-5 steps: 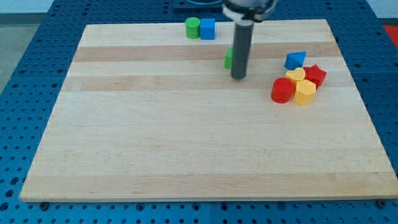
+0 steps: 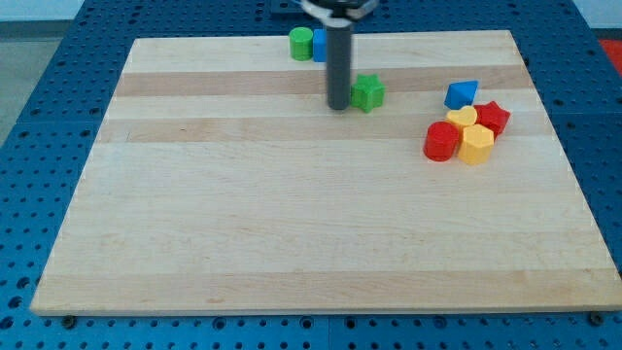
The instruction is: Push the green star into the blue triangle
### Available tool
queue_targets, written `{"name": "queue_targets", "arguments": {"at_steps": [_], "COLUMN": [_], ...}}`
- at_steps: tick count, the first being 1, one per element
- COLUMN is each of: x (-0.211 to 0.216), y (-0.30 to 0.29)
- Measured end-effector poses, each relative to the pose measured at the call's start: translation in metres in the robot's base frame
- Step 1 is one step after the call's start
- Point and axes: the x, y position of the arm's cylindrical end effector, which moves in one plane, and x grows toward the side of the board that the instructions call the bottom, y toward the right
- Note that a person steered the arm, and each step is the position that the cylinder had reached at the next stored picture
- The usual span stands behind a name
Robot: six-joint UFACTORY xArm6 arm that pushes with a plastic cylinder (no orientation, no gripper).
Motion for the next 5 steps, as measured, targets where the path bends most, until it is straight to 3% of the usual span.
{"name": "queue_targets", "arguments": {"at_steps": [3,5], "x": [-0.041,-0.004], "y": [0.017,0.07]}}
